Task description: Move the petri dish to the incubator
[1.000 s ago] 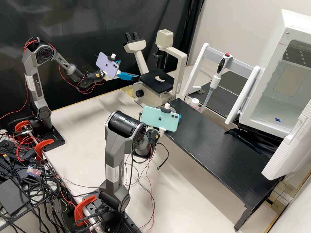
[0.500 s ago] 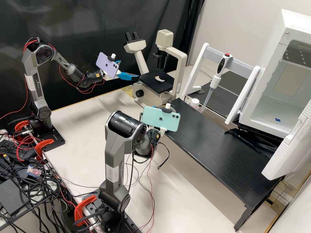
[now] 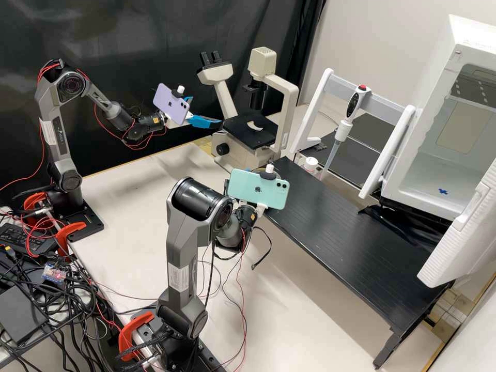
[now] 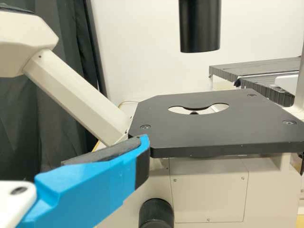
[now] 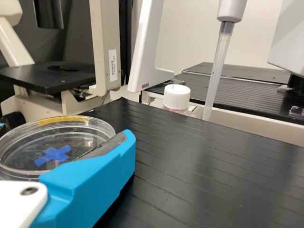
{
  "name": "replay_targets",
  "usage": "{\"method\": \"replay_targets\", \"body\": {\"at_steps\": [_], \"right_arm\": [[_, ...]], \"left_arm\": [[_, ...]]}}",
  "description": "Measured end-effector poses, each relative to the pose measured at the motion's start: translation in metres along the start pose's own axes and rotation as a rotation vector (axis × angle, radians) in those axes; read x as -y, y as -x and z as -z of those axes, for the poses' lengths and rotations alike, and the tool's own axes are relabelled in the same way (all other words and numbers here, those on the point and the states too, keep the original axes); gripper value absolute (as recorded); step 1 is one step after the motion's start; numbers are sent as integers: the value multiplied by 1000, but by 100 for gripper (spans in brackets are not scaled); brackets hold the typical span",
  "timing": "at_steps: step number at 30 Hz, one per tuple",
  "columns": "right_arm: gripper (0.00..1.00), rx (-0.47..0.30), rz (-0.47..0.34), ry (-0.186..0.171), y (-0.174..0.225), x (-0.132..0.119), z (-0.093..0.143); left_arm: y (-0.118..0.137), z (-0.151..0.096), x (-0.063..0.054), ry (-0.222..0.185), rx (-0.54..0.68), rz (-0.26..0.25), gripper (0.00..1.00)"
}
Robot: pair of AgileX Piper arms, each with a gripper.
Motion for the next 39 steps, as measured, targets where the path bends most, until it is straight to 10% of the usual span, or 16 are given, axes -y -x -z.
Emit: {"method": "replay_targets", "body": {"at_steps": [9, 14, 28, 39], "right_arm": [[0, 110, -122, -16, 16, -48, -33], [0, 173, -261, -88, 26, -85, -55], [0, 297, -520, -80, 22, -197, -111], [0, 424, -566, -90, -18, -265, -143]], "left_arm": [[0, 0, 0, 0, 0, 0, 100], [0, 0, 0, 0, 0, 0, 100], [0, 0, 0, 0, 0, 0, 100], [0, 0, 0, 0, 0, 0, 100]]}}
